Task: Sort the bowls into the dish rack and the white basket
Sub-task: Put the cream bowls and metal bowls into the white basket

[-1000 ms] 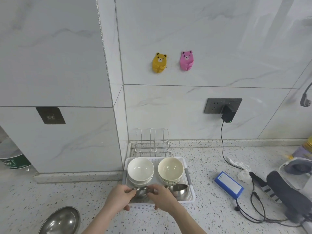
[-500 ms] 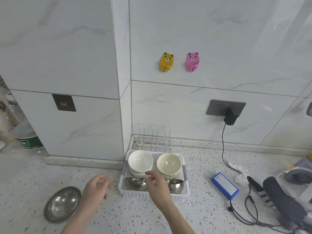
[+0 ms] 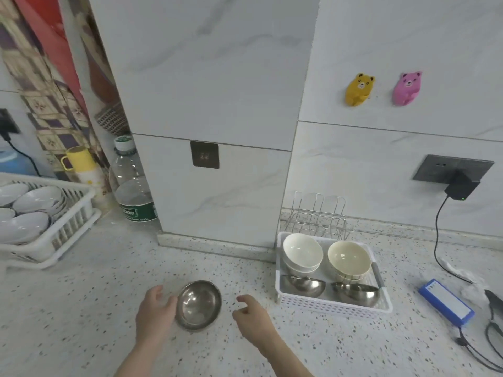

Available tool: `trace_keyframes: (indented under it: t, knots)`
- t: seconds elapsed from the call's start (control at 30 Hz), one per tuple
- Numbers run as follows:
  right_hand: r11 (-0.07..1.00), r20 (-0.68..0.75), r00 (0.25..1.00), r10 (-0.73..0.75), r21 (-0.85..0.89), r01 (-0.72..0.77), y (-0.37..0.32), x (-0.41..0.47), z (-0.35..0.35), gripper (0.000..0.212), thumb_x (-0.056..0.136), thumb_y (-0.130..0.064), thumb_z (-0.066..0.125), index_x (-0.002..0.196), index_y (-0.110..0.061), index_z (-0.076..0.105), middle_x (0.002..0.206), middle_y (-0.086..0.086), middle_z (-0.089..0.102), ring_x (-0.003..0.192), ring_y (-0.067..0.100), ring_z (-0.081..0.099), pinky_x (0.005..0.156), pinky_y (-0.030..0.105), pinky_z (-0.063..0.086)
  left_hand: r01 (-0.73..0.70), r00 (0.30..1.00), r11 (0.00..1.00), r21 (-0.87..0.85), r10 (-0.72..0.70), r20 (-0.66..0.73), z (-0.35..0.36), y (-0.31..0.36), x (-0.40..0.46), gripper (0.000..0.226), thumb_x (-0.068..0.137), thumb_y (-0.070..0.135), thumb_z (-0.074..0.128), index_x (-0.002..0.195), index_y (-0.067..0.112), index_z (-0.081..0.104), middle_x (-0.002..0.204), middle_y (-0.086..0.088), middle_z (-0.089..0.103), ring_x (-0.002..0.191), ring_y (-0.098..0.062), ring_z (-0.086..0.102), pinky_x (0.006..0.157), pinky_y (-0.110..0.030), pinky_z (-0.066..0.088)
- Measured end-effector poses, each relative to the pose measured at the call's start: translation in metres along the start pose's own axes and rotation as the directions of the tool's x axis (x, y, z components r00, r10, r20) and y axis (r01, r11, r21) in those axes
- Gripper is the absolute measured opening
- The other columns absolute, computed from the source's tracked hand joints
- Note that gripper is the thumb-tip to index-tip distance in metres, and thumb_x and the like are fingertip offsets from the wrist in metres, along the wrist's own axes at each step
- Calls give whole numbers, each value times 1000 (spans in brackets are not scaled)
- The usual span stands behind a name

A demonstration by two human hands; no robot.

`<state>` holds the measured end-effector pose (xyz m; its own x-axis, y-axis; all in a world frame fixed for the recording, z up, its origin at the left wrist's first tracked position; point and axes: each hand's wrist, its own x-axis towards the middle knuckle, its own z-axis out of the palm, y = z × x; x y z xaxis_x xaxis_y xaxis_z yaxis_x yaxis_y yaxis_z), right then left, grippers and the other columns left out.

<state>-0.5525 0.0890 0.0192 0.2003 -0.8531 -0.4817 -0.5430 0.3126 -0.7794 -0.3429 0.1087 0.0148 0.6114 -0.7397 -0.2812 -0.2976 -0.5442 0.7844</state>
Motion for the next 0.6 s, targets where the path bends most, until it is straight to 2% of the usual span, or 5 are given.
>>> trace_keyframes:
  t: [0.1, 0.13, 0.23, 0.37, 0.6]
  knots:
    - [998, 32, 997, 64, 14, -65, -7, 5, 29, 58, 93, -30, 45, 149, -23, 29, 69, -7, 54, 63, 9, 61, 72, 25, 53, 67, 972, 996, 58, -78, 224, -5, -15, 15, 59, 95, 19, 60, 148, 15, 35, 151, -9, 43, 131, -32, 49, 104, -43, 43]
    - [996, 46, 995, 89, 22, -90, -10, 5, 37, 61, 93, -30, 44, 151, -24, 24, 71, -6, 55, 63, 9, 63, 67, 22, 53, 91, 950, 993, 75, -109, 292, -4, -18, 17, 59, 96, 20, 58, 149, 17, 33, 146, -8, 47, 124, -31, 55, 95, -39, 49]
    - [983, 69, 984, 164, 73, -169, -19, 4, 53, 63, 93, -28, 43, 152, -26, 21, 84, -6, 59, 60, 8, 65, 45, 14, 41, 92, 910, 989, 120, -132, 392, -4, -23, 19, 41, 94, 25, 58, 133, 23, 47, 94, 1, 65, 69, -21, 64, 54, -27, 51]
    - [971, 28, 983, 180, 157, -182, -24, 3, 60, 60, 92, -19, 44, 150, -23, 28, 87, -4, 61, 61, 10, 60, 41, 13, 40, 30, 909, 994, 102, -70, 410, -3, -31, 23, 33, 86, 13, 64, 117, 23, 56, 84, -8, 71, 57, -23, 62, 68, -37, 55]
    - [975, -128, 988, 83, 213, -54, -23, -5, 40, 52, 94, -26, 53, 144, -28, 39, 89, -8, 64, 59, 7, 56, 52, 13, 46, 31, 916, 998, -53, -7, 401, 0, -4, 16, 37, 92, 20, 64, 128, 22, 54, 97, -13, 72, 81, -32, 68, 82, -49, 54]
